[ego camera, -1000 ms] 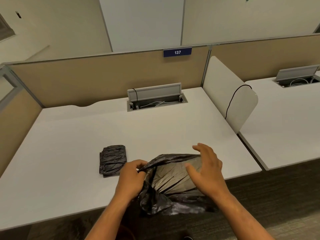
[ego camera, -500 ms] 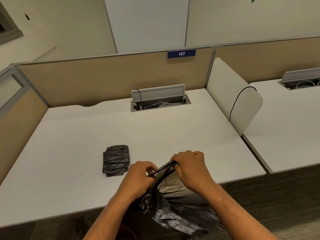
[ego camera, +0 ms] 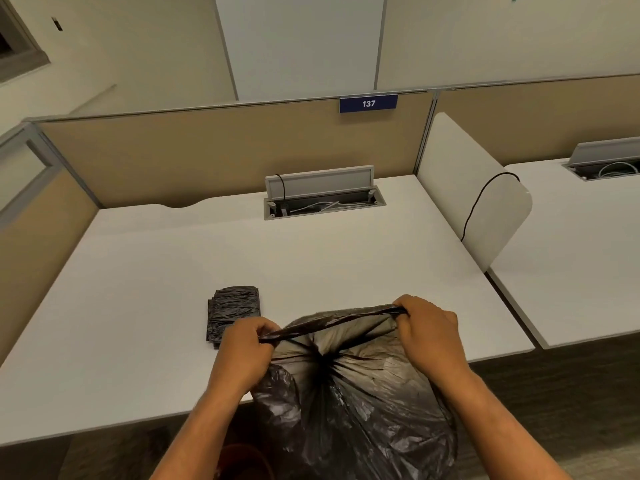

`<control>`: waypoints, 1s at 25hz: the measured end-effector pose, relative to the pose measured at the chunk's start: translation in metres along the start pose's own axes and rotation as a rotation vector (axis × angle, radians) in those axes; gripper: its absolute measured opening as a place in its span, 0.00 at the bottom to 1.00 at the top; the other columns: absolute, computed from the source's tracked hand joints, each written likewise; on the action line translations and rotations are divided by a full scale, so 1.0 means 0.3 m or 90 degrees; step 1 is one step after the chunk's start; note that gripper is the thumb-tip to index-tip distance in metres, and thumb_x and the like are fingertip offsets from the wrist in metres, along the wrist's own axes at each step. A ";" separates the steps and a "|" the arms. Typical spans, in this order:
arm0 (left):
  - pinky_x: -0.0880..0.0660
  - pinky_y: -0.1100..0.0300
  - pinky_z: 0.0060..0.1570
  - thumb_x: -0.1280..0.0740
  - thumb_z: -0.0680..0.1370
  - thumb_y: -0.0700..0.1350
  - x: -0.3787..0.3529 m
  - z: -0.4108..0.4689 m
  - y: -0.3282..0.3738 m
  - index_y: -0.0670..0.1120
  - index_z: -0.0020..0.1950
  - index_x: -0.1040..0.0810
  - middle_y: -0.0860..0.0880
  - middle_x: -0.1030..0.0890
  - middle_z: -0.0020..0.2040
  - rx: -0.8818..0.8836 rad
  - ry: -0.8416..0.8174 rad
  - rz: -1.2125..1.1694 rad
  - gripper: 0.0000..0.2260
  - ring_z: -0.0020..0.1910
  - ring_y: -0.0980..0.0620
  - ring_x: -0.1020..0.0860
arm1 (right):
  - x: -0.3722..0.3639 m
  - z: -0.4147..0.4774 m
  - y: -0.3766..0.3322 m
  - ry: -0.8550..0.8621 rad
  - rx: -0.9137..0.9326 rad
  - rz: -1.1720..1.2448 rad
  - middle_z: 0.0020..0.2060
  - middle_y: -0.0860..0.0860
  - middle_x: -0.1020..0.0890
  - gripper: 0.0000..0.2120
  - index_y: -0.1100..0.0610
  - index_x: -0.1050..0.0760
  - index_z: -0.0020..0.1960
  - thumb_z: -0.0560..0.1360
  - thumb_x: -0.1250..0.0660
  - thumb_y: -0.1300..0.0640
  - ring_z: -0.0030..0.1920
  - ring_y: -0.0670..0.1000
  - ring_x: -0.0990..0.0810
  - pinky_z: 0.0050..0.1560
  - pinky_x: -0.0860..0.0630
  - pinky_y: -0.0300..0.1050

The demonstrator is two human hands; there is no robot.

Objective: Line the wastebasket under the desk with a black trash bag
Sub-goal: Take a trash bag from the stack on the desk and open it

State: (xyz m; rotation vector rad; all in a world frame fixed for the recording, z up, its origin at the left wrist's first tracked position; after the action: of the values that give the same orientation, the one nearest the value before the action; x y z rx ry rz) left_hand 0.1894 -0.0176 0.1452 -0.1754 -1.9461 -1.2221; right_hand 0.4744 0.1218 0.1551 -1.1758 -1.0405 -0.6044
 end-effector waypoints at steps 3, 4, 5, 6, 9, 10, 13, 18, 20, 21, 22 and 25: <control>0.25 0.70 0.36 0.31 0.75 0.31 0.032 -0.019 -0.017 0.58 0.43 0.13 0.59 0.13 0.38 -0.004 0.027 -0.032 0.20 0.42 0.60 0.16 | 0.008 -0.012 0.042 -0.018 -0.056 0.019 0.60 0.49 0.18 0.15 0.48 0.23 0.66 0.81 0.37 0.49 0.64 0.55 0.20 0.58 0.31 0.54; 0.22 0.68 0.41 0.31 0.75 0.31 0.035 -0.028 -0.012 0.57 0.47 0.12 0.59 0.13 0.40 -0.023 0.022 -0.037 0.20 0.44 0.60 0.16 | 0.004 -0.026 0.007 -0.030 -0.049 0.041 0.68 0.49 0.22 0.24 0.48 0.27 0.72 0.79 0.34 0.42 0.70 0.54 0.24 0.66 0.31 0.57; 0.20 0.64 0.47 0.31 0.76 0.31 0.034 -0.038 0.000 0.56 0.50 0.12 0.59 0.13 0.44 -0.047 0.008 -0.039 0.19 0.47 0.61 0.16 | -0.004 -0.044 -0.055 -0.034 -0.004 0.060 0.75 0.48 0.28 0.34 0.47 0.34 0.78 0.76 0.34 0.35 0.76 0.52 0.30 0.73 0.34 0.59; 0.20 0.63 0.50 0.31 0.76 0.32 0.030 -0.047 0.016 0.55 0.52 0.11 0.59 0.13 0.47 -0.075 -0.008 -0.042 0.19 0.48 0.61 0.17 | -0.021 -0.059 -0.132 -0.034 0.066 0.047 0.79 0.47 0.32 0.42 0.46 0.40 0.81 0.73 0.35 0.29 0.79 0.51 0.34 0.77 0.38 0.60; 0.22 0.65 0.52 0.31 0.74 0.32 0.036 -0.073 0.061 0.56 0.52 0.11 0.60 0.13 0.50 -0.160 -0.025 -0.053 0.20 0.51 0.61 0.17 | -0.107 -0.093 -0.347 -0.067 0.248 -0.082 0.80 0.48 0.31 0.40 0.46 0.35 0.79 0.72 0.37 0.28 0.79 0.51 0.34 0.77 0.39 0.63; 0.21 0.64 0.53 0.32 0.73 0.31 0.050 -0.077 0.069 0.56 0.52 0.11 0.60 0.13 0.50 -0.176 -0.019 -0.060 0.21 0.51 0.61 0.16 | -0.129 -0.090 -0.384 -0.085 0.266 -0.112 0.78 0.48 0.29 0.32 0.45 0.29 0.74 0.73 0.35 0.34 0.78 0.52 0.32 0.76 0.40 0.62; 0.21 0.64 0.51 0.29 0.73 0.33 0.114 -0.084 0.048 0.59 0.49 0.12 0.61 0.14 0.47 -0.198 -0.015 -0.045 0.20 0.49 0.63 0.17 | -0.148 -0.081 -0.389 -0.086 0.238 -0.133 0.65 0.48 0.20 0.19 0.48 0.19 0.61 0.72 0.34 0.58 0.65 0.54 0.22 0.67 0.35 0.56; 0.20 0.58 0.44 0.23 0.75 0.45 0.172 -0.096 -0.115 0.61 0.42 0.18 0.56 0.17 0.45 -0.111 -0.174 0.236 0.10 0.44 0.57 0.19 | -0.108 -0.105 -0.339 -0.041 0.113 -0.006 0.50 0.49 0.15 0.18 0.49 0.22 0.58 0.71 0.38 0.62 0.47 0.56 0.18 0.46 0.24 0.50; 0.18 0.53 0.48 0.28 0.75 0.41 0.206 -0.091 -0.183 0.58 0.45 0.16 0.53 0.15 0.48 -0.055 -0.106 0.235 0.11 0.45 0.54 0.19 | -0.097 -0.125 -0.317 -0.007 0.082 0.008 0.50 0.49 0.16 0.17 0.49 0.23 0.58 0.72 0.37 0.63 0.46 0.55 0.19 0.41 0.25 0.49; 0.18 0.53 0.48 0.29 0.76 0.39 0.227 -0.087 -0.206 0.57 0.49 0.15 0.52 0.14 0.50 -0.028 -0.059 0.205 0.11 0.46 0.53 0.19 | -0.091 -0.134 -0.300 0.010 0.068 0.020 0.51 0.49 0.16 0.17 0.50 0.22 0.59 0.73 0.37 0.63 0.47 0.54 0.20 0.42 0.25 0.49; 0.19 0.54 0.48 0.30 0.78 0.38 0.248 -0.082 -0.221 0.54 0.53 0.14 0.50 0.14 0.52 -0.008 -0.011 0.170 0.11 0.46 0.53 0.19 | -0.080 -0.141 -0.284 0.027 0.053 0.035 0.51 0.51 0.16 0.18 0.51 0.21 0.59 0.73 0.37 0.65 0.49 0.55 0.20 0.45 0.24 0.50; 0.24 0.57 0.43 0.36 0.81 0.34 0.299 -0.090 -0.193 0.54 0.50 0.17 0.51 0.15 0.47 -0.003 0.100 0.010 0.15 0.46 0.48 0.17 | -0.012 -0.162 -0.278 0.084 0.017 0.085 0.51 0.55 0.17 0.18 0.58 0.19 0.60 0.74 0.37 0.69 0.51 0.58 0.19 0.49 0.28 0.46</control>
State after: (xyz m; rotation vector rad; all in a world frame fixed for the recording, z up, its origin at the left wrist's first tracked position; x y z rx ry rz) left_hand 0.1163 -0.0951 0.1728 -0.0947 -1.8032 -1.1941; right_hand 0.4192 0.0494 0.1876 -1.1568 -0.8479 -0.5540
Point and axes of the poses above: each hand's wrist, its own z-axis towards the middle knuckle, its own x-axis out of the back of the hand, y = z × x, the point moved 4 cm from there along z, towards the middle knuckle
